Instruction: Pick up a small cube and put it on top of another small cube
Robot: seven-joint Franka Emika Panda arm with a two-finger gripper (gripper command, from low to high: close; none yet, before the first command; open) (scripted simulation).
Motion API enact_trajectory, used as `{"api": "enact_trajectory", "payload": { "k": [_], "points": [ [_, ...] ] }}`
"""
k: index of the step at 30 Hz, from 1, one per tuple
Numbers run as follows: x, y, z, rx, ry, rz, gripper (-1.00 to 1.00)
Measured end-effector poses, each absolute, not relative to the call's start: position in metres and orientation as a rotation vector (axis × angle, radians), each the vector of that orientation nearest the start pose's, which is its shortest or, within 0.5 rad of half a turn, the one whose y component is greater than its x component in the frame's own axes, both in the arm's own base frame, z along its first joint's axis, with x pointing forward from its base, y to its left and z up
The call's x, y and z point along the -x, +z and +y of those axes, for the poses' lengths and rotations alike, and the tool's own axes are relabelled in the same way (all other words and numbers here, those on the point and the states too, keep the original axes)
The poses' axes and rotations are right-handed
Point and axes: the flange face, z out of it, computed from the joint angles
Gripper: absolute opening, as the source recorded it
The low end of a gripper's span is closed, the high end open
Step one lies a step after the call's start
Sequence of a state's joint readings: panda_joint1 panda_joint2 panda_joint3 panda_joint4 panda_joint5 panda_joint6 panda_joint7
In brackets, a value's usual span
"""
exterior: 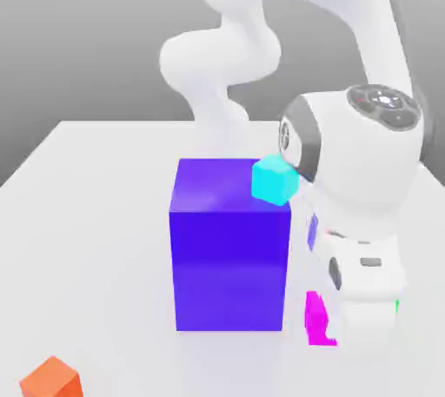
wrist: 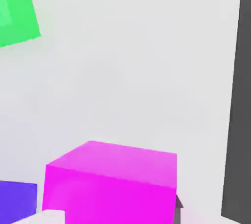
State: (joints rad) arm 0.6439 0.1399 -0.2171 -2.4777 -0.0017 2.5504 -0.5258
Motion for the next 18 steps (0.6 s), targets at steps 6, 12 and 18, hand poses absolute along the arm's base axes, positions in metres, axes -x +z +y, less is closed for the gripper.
{"api": "enact_trajectory", "payload": {
  "k": [6,12,18],
  "points": [
    [-0.340,0.234,0.258,2.638,0.010,-1.712,-1.00],
    [-0.347,0.184,0.243,2.668,0.003,-1.657,1.00],
    [-0.348,0.183,0.243,2.668,0.000,-1.657,1.00]
  ]
}}
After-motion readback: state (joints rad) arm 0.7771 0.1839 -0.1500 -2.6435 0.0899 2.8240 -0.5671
